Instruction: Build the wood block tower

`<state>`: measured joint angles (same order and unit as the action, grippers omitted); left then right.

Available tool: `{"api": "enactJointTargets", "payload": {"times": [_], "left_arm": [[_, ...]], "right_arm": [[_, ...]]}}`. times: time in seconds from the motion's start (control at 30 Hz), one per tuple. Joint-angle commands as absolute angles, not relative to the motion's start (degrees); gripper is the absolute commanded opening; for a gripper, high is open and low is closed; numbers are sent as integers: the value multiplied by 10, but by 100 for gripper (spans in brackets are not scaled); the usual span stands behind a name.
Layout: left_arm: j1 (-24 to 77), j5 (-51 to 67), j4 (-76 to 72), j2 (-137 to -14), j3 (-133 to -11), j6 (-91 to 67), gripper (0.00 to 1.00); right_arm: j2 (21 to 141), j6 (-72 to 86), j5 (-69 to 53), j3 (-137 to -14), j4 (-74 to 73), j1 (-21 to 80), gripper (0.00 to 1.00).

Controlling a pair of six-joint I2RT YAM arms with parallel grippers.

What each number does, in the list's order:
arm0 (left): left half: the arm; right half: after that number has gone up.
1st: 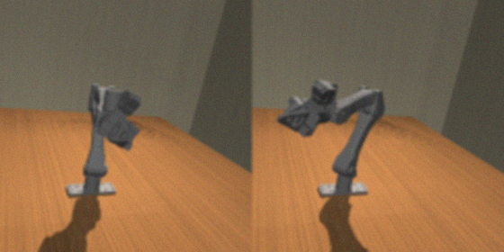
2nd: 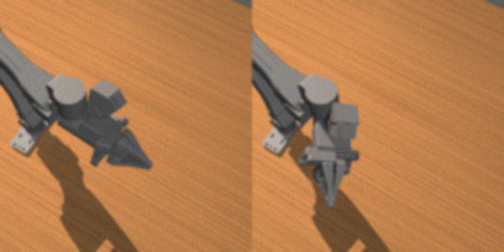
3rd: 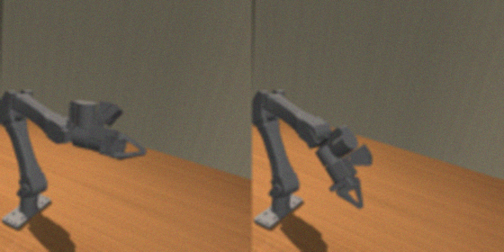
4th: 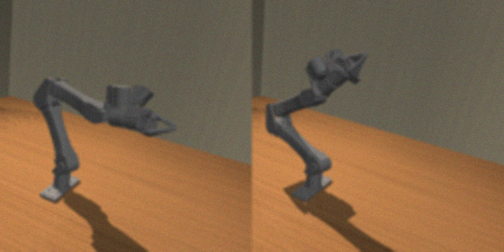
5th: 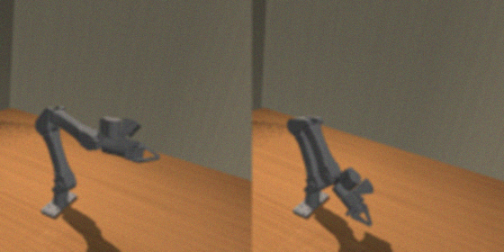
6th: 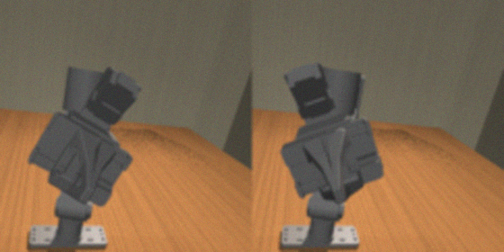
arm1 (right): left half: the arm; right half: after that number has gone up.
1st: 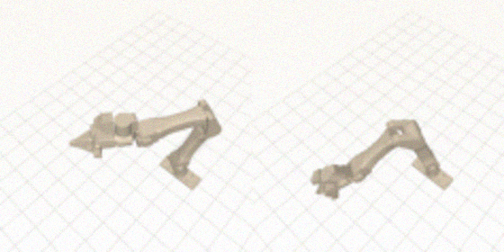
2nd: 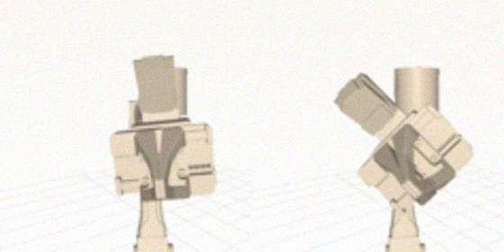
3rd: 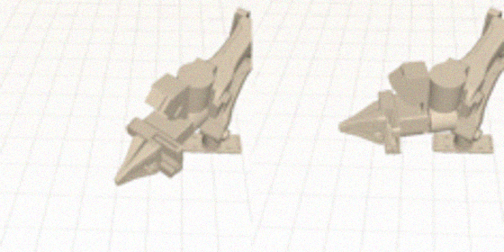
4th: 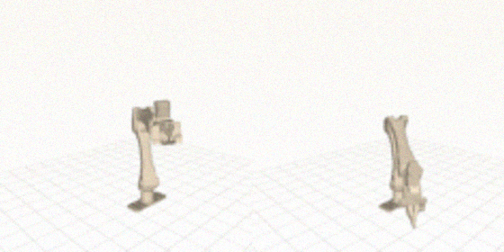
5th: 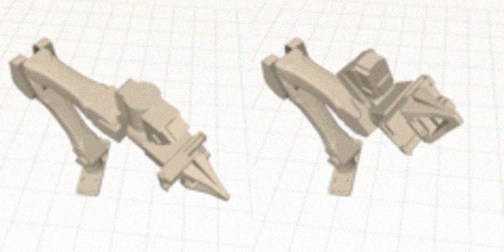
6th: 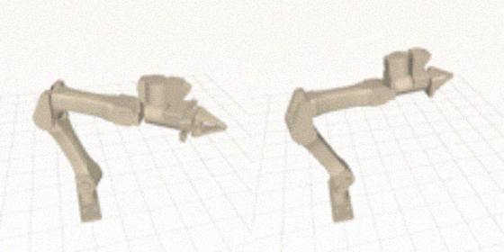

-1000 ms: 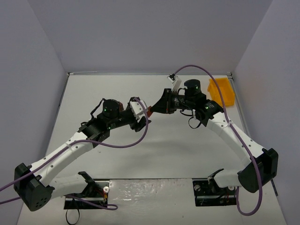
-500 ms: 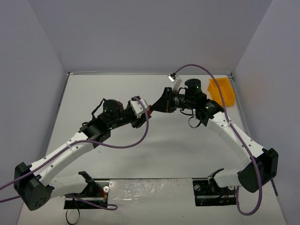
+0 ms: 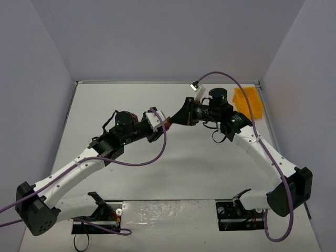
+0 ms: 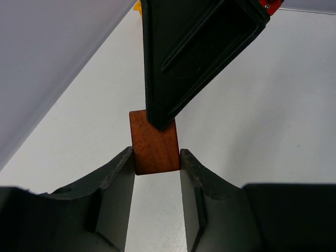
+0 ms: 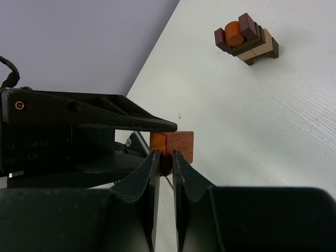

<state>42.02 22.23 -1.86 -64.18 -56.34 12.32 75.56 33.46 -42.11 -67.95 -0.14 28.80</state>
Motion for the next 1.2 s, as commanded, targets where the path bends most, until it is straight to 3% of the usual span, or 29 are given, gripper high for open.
{"api": "enactJointTargets", "payload": {"times": [0.0, 0.07, 0.17, 0.3, 0.53, 0.6, 0.77, 1.17], "left_arm": [[424, 234, -76, -625, -568, 114, 8], [424, 231, -76, -623, -568, 112, 0], [424, 228, -76, -620, -566, 108, 0], [423, 224, -65, -620, -561, 103, 0], [419, 195, 1, -614, -574, 104, 0], [414, 191, 40, -617, -582, 101, 0], [380, 181, 149, -620, -627, 92, 0], [217, 223, 478, -758, -905, 150, 0]], "right_arm": [[731, 341, -434, -677, 50, 283, 0], [729, 339, -431, -674, 50, 283, 0], [725, 339, -420, -669, 50, 282, 7], [721, 335, -406, -661, 49, 279, 39], [702, 327, -386, -640, 48, 241, 78], [693, 324, -382, -634, 46, 223, 85], [674, 285, -360, -623, 19, 169, 92], [672, 156, -137, -630, -145, 148, 93]]}}
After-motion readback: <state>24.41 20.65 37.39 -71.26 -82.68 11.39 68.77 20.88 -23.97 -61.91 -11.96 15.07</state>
